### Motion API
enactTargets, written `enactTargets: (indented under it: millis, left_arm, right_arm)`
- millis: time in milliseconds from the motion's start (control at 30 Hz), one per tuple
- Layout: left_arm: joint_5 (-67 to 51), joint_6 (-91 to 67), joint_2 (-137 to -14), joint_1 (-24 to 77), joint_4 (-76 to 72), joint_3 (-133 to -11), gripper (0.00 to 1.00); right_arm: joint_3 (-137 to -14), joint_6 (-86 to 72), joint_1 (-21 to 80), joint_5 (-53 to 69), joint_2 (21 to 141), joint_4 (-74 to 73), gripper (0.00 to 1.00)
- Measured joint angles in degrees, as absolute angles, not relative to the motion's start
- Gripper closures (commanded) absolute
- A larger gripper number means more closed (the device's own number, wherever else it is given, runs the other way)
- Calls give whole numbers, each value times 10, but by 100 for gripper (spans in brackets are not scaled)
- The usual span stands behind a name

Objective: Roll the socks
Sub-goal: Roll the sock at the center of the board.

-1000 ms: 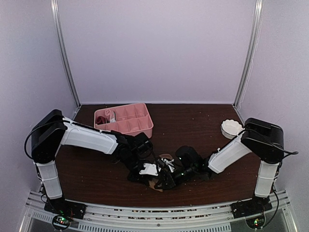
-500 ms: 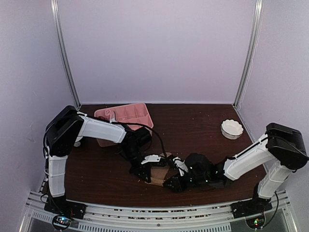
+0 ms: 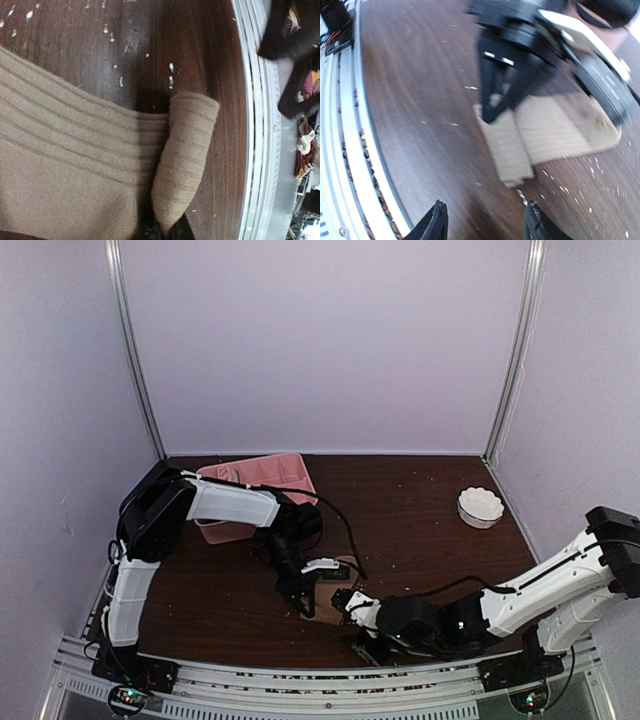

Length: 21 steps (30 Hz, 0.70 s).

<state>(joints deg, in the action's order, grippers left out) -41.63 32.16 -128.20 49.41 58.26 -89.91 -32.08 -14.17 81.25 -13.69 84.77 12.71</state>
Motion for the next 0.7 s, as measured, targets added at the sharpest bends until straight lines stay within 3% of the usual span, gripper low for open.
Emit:
enactTargets:
  millis: [300, 700]
  left_arm:
    - [-437, 319, -1320, 488, 644, -946, 100]
    - [-440, 319, -1338, 487, 679, -972, 100]
  right_arm:
    - [-444, -25, 857, -184, 941, 40, 50]
    - [-488, 97, 804, -203, 998, 11, 57]
